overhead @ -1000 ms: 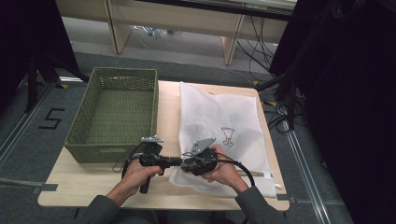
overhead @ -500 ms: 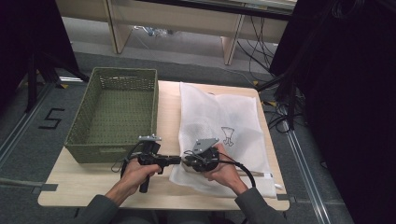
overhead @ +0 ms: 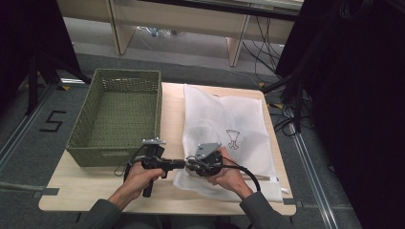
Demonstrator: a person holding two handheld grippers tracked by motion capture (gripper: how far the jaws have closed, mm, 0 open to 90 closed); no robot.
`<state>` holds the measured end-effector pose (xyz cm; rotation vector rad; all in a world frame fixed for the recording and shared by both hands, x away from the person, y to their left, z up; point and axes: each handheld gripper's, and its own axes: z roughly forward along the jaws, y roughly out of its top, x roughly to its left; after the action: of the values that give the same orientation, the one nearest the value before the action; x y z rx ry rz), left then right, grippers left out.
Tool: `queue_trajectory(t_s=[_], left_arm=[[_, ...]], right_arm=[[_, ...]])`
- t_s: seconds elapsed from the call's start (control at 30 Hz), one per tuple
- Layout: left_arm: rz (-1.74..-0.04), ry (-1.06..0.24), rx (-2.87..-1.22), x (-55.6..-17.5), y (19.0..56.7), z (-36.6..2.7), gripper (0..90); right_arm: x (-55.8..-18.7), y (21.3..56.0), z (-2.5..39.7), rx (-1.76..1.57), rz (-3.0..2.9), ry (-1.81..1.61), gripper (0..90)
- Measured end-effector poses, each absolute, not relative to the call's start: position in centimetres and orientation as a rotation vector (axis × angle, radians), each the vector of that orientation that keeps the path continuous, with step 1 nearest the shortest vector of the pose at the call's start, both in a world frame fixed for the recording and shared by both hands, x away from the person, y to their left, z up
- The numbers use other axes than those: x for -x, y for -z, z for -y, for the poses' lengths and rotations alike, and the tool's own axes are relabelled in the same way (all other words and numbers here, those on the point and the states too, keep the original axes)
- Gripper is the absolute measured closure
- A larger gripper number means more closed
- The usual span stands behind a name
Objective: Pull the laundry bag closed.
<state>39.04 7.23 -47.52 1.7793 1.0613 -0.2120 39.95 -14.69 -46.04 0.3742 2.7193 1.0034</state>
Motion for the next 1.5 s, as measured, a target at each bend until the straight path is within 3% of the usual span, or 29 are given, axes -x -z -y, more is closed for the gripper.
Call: queue_trajectory(t_s=[0.47,0.67,1.5], left_arm=[[-1.082,0.232,-1.79,-39.08,48.29,-7.05,78.3],[-1.087,0.228,-1.805,-38.98,48.36,-6.84,83.3],[-1.076,0.21,-1.821,-38.91,48.07,-6.86,84.7]], right_arm=[[-39.68,45.64,14.58,-0.363,-2.738,-0.982,84.2],[-39.68,45.74,14.6,-0.347,-2.748,-0.961,84.2],[-39.73,45.83,14.51,-0.364,-2.77,-0.99,82.8]])
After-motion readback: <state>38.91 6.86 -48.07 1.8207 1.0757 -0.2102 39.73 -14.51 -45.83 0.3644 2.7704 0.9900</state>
